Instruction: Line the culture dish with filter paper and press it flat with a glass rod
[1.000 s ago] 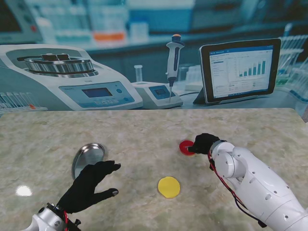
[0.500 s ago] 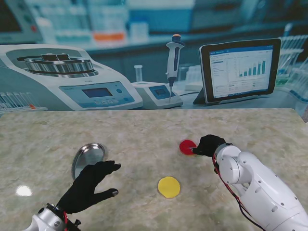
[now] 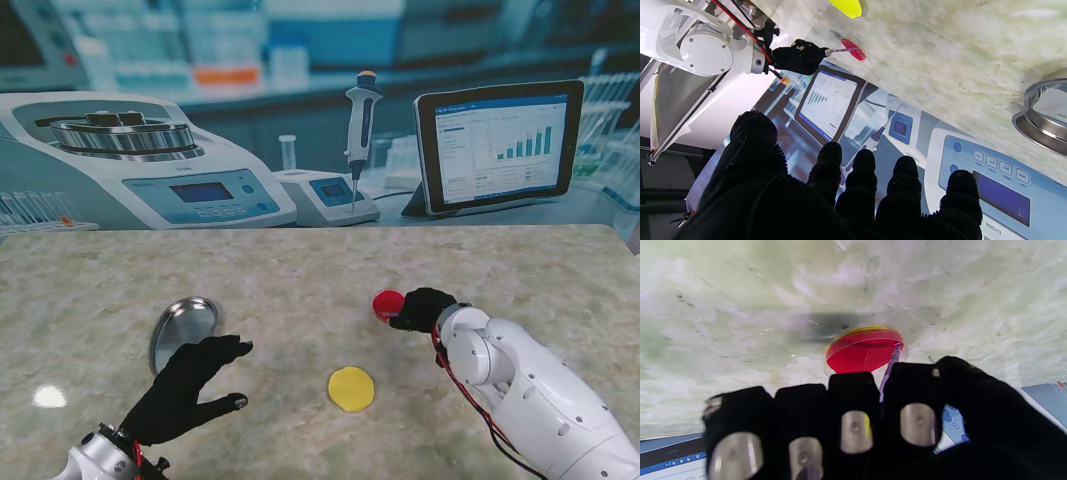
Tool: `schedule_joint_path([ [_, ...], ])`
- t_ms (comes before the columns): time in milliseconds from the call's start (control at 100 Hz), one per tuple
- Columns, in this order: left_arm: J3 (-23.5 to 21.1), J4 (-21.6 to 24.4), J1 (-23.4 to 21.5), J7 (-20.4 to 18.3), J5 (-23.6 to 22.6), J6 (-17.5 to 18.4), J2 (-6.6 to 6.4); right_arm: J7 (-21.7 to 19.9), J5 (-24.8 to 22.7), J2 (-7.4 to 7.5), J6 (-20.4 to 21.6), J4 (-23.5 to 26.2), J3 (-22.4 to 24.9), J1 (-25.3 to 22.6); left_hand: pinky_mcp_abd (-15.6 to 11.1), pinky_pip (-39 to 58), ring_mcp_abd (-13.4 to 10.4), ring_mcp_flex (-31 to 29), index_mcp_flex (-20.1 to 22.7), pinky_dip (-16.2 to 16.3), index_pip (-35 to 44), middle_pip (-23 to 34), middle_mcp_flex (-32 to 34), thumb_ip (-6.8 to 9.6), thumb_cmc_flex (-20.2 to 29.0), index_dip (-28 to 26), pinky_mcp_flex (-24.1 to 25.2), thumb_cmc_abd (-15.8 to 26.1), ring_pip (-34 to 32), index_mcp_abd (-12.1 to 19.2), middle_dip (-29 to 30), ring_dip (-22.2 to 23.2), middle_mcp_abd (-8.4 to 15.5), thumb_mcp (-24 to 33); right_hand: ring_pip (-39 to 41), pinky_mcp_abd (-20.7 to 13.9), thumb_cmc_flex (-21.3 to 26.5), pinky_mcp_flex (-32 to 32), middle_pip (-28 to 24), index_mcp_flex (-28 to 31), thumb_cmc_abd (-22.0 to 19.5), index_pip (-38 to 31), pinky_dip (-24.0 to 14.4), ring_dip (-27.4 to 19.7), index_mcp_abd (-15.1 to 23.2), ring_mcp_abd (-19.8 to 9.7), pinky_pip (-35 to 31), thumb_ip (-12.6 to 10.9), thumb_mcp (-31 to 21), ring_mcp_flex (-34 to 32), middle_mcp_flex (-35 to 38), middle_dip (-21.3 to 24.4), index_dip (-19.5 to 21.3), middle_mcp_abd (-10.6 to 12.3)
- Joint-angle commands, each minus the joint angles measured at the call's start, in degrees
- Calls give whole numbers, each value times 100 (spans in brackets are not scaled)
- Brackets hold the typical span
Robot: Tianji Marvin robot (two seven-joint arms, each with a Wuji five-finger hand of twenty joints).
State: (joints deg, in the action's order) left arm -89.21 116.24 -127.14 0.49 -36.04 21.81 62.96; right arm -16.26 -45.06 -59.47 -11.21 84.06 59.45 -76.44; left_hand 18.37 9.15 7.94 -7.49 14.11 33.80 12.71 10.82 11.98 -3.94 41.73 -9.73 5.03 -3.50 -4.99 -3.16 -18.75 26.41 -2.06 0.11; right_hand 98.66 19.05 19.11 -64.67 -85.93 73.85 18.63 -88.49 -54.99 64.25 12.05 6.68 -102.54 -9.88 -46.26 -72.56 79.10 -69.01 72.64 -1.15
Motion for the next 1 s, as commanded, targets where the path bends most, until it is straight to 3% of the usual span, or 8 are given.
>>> schedule_joint_path([
  [0,8,35,-48,-16,-7,16,2,18,-3,-46,-9,2,8,-70,-152,-258,-188,151,11,-195,-169,-108,-193,169,100,80,79,154,87,-19,89,-60,-7,-125,667,-228,-51,-257,-663,391,-97,-258,65,82,-538,-534,-1743,-41,41,-241,345,-145,18,280],
  [350,32,44,-40,-14,-6,21,1,294,-24,-99,-140,-38,307,-115,-151,-257,-195,156,10,-195,-172,-113,-195,170,102,81,80,157,89,-15,90,-62,-13,-124,665,-229,-46,-257,-661,391,-82,-258,67,81,-538,-504,-1743,-35,33,-240,346,-149,18,281],
  [620,32,71,-49,-67,-11,-35,-8,249,-85,-85,-325,-424,33,182,-158,-261,-191,158,4,-200,-174,-115,-195,169,96,82,79,161,89,-11,88,-64,-8,-127,664,-229,-50,-257,-660,391,-83,-258,67,75,-538,-515,-1743,-20,26,-240,346,-151,18,281],
  [990,18,90,-71,-75,-3,-2,-9,139,-357,-43,-404,-253,282,-39,-157,-268,-199,165,-14,-211,-177,-122,-197,168,89,83,76,165,91,-5,88,-66,1,-130,662,-238,-55,-283,-660,391,-96,-258,88,77,-538,-532,-1743,-14,33,-241,346,-152,18,281],
])
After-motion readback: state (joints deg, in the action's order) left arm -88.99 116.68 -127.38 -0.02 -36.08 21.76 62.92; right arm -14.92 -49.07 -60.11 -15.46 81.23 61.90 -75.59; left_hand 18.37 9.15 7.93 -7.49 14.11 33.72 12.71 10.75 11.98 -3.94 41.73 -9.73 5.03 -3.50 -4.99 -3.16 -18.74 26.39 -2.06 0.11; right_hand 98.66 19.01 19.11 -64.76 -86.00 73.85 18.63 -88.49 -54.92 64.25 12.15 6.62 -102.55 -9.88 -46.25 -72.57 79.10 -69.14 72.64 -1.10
